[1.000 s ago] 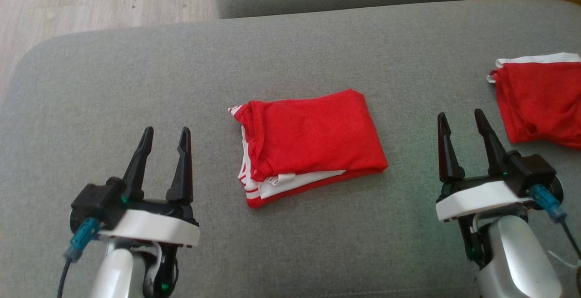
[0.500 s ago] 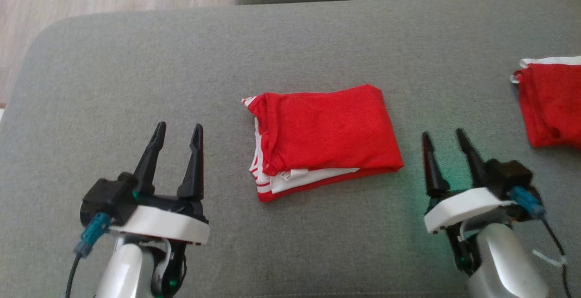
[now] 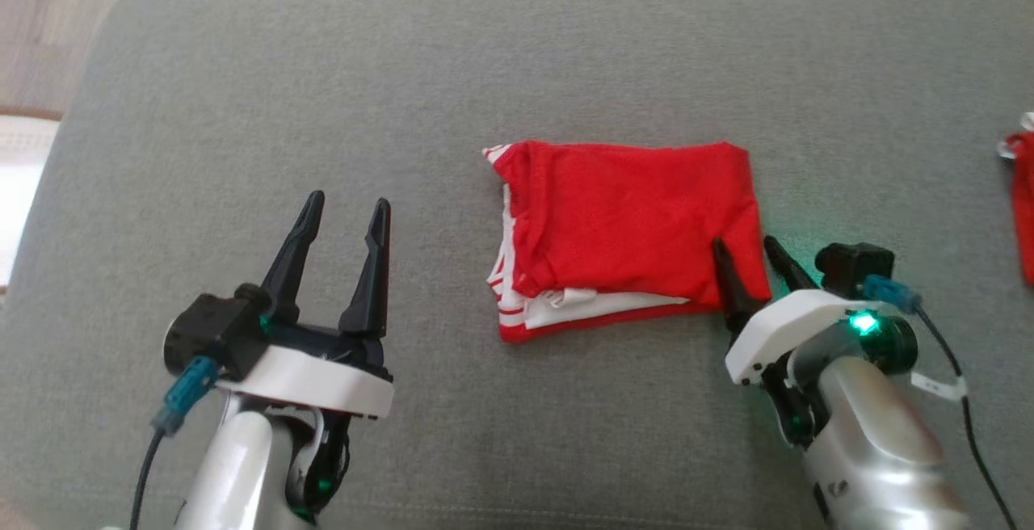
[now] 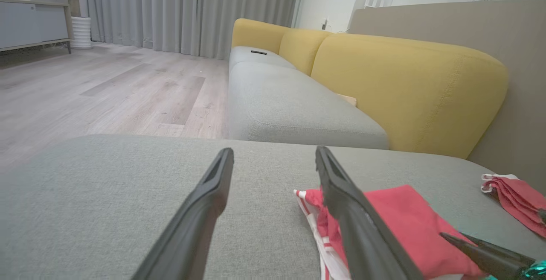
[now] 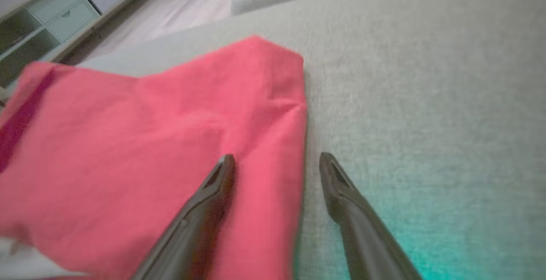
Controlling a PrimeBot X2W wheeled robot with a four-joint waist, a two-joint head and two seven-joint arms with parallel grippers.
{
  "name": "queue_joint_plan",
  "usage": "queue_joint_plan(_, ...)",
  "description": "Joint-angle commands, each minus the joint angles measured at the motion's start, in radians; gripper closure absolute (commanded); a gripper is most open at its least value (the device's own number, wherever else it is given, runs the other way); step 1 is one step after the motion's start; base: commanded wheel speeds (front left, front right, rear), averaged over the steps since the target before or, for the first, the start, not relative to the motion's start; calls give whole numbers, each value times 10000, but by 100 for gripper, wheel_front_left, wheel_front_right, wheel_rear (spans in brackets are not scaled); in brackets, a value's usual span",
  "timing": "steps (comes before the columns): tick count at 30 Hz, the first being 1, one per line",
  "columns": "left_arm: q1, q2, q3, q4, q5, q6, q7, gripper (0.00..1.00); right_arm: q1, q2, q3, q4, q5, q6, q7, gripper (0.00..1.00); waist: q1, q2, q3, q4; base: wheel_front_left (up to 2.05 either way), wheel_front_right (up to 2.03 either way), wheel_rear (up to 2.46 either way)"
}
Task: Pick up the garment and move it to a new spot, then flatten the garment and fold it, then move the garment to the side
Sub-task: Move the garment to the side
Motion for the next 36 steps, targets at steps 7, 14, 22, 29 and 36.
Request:
queue_joint_plan(7,-376,72,174,-248,39,46,-51,0,-780,18,810,1340,759,-9,706,0,0,0,-2,249,0,0,0)
queue_joint_plan(14,-154,72,253,-212,57,53,-51,0,-1312,18,1364,1922,-237,-9,-296,100,0,0,-385,-189,0,0,0)
queue_joint_plan(22,-84,72,326,-350,116,-2,-51,0,-2026,-1035,1147,1737,-3218,-9,-1116,100,0,0,-529,-1256,0,0,0)
queue_joint_plan(29,-197,72,343,-398,140,-37,-51,0,-2489,-2752,1191,655,-4209,-9,-859,100,0,0,-211,-1990,0,0,0)
queue_joint_plan(36,-514,72,259,-428,198,-88,-51,0,-3000,-4485,812,257,-4256,-9,-291,100,0,0,382,-2218,0,0,0)
